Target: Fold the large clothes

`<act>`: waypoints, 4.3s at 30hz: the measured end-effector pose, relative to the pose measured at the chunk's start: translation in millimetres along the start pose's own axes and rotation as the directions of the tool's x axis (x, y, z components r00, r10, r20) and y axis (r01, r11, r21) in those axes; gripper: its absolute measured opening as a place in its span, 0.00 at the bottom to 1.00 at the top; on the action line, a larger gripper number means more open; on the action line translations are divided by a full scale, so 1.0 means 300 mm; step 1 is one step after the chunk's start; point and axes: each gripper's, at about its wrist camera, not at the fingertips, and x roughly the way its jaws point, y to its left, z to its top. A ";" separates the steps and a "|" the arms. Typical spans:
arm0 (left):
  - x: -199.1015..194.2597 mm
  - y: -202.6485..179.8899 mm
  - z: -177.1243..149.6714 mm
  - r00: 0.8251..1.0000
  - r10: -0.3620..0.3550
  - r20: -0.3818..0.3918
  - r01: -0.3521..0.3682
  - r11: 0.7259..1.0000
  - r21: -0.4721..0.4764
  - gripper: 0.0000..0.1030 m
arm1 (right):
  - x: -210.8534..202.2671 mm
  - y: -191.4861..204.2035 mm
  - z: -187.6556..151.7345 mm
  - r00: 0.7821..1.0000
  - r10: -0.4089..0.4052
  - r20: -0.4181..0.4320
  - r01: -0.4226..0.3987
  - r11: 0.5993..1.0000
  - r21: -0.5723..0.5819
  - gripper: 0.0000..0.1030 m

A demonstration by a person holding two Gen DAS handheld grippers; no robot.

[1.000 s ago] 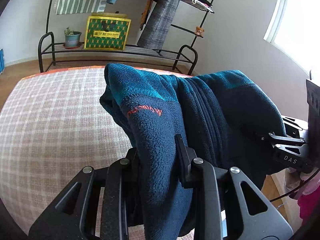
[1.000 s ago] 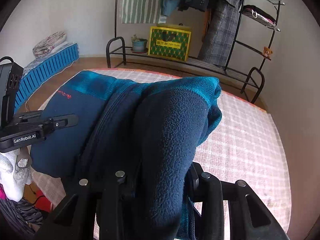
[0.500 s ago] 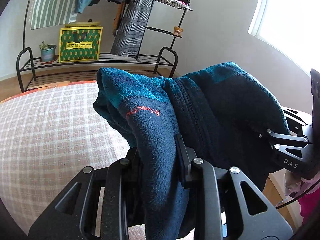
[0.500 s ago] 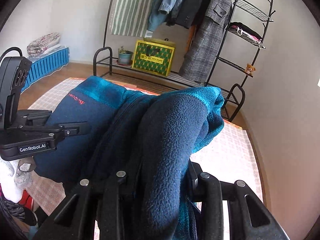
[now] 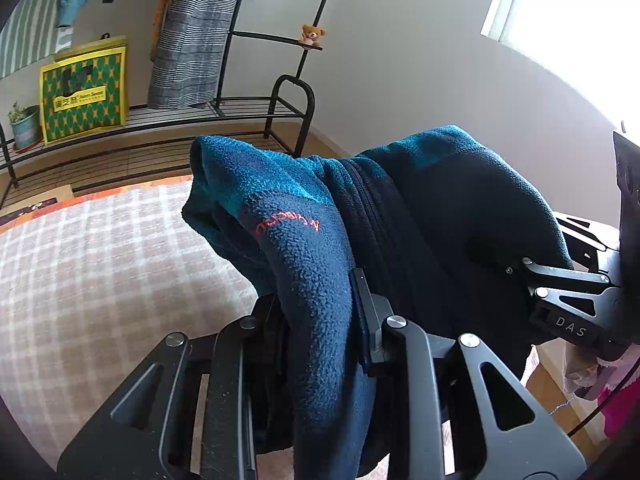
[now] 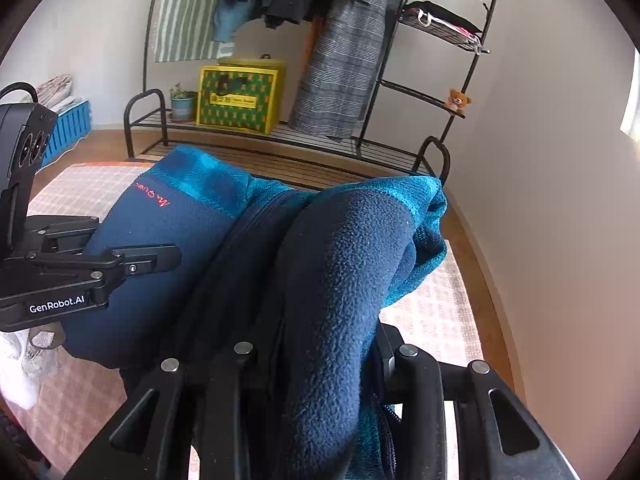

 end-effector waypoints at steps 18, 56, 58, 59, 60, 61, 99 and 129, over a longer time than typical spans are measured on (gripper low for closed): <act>0.580 0.034 0.286 1.000 0.015 -0.017 -0.016 0.997 -0.075 0.24 | 0.482 -0.382 0.146 1.000 0.007 -0.005 -0.007 0.995 0.095 0.31; -0.126 -0.006 0.196 0.969 0.181 0.167 -0.196 0.977 0.080 0.54 | 0.189 -0.318 0.139 0.990 -0.132 0.044 0.118 0.963 0.244 0.70; -0.230 -0.037 0.168 0.966 0.182 0.186 -0.202 0.975 0.095 0.54 | 0.090 -0.268 0.141 0.990 -0.125 0.070 0.104 0.963 0.250 0.70; -0.283 -0.050 0.153 0.964 0.182 0.196 -0.204 0.974 0.102 0.54 | 0.038 -0.247 0.138 0.989 -0.121 0.081 0.097 0.963 0.251 0.70; -0.336 -0.059 0.137 0.961 0.182 0.206 -0.207 0.973 0.105 0.54 | -0.012 -0.217 0.134 0.988 -0.124 0.091 0.098 0.963 0.250 0.70; -0.390 -0.069 0.119 0.960 0.178 0.218 -0.204 0.973 0.104 0.54 | -0.068 -0.189 0.127 0.986 -0.133 0.100 0.105 0.963 0.246 0.70; -1.212 -0.192 -0.384 0.913 0.229 0.337 -0.287 0.949 0.132 1.00 | -0.931 0.316 -0.239 0.931 -0.185 0.314 0.096 0.956 0.278 1.00; -1.151 -0.175 -0.393 0.892 0.322 0.316 -0.374 0.920 0.117 1.00 | -0.905 0.356 -0.272 0.931 -0.230 0.283 0.135 0.939 0.317 1.00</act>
